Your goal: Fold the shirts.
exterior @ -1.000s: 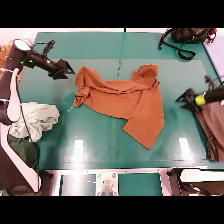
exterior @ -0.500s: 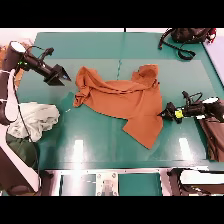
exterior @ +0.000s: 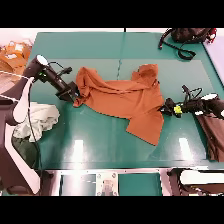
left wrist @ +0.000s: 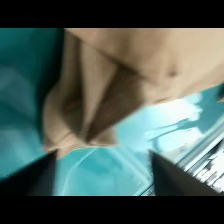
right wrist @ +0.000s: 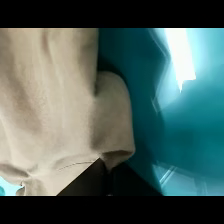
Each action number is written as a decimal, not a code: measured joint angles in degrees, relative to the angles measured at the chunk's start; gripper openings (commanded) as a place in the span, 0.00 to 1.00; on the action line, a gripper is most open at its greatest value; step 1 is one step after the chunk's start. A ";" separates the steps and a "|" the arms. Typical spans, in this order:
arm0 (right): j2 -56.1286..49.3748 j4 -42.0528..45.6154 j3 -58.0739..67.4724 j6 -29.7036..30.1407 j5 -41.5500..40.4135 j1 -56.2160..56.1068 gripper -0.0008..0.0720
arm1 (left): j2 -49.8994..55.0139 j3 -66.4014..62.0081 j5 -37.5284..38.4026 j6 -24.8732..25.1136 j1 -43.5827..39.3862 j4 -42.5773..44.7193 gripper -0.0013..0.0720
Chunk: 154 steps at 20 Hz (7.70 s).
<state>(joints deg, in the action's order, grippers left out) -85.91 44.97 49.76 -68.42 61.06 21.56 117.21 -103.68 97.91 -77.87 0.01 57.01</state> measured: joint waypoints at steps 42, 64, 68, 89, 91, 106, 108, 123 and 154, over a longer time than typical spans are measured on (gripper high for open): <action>2.78 3.08 1.38 1.66 9.20 9.64 0.04 | -12.72 15.61 -11.41 8.37 1.44 12.85 0.99; 3.80 -1.77 3.80 2.62 10.32 8.39 0.04 | -15.34 20.33 -14.88 13.44 1.01 2.93 0.04; 7.58 -9.44 16.59 1.31 14.60 7.78 0.04 | -23.23 6.75 -12.35 11.98 0.98 -3.93 0.04; 36.22 -4.46 59.01 -17.92 7.41 21.73 0.04 | -63.47 -8.70 -30.16 6.38 0.83 -0.94 0.05; 35.63 -5.46 48.46 -14.16 5.18 18.08 0.04 | -59.10 -3.56 -29.86 6.80 0.85 -0.87 0.05; -12.76 -5.53 35.78 0.15 -13.40 -0.07 0.04 | -16.24 10.71 -46.03 13.68 0.83 -8.92 0.05; -15.28 -4.55 38.80 0.24 -12.33 -0.28 0.04 | -14.78 10.71 -47.41 13.68 0.85 -8.94 0.05; -17.92 22.91 40.48 -3.39 7.39 0.26 0.04 | -9.42 11.45 -30.64 9.20 -0.11 2.60 0.05; 30.45 36.41 -11.98 -26.93 15.15 12.90 0.69 | -54.38 61.48 -27.74 -14.99 -8.04 6.47 0.80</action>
<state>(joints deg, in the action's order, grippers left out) -55.46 81.38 37.78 -95.35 76.20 34.46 62.83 -42.19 70.17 -92.86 -8.03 63.48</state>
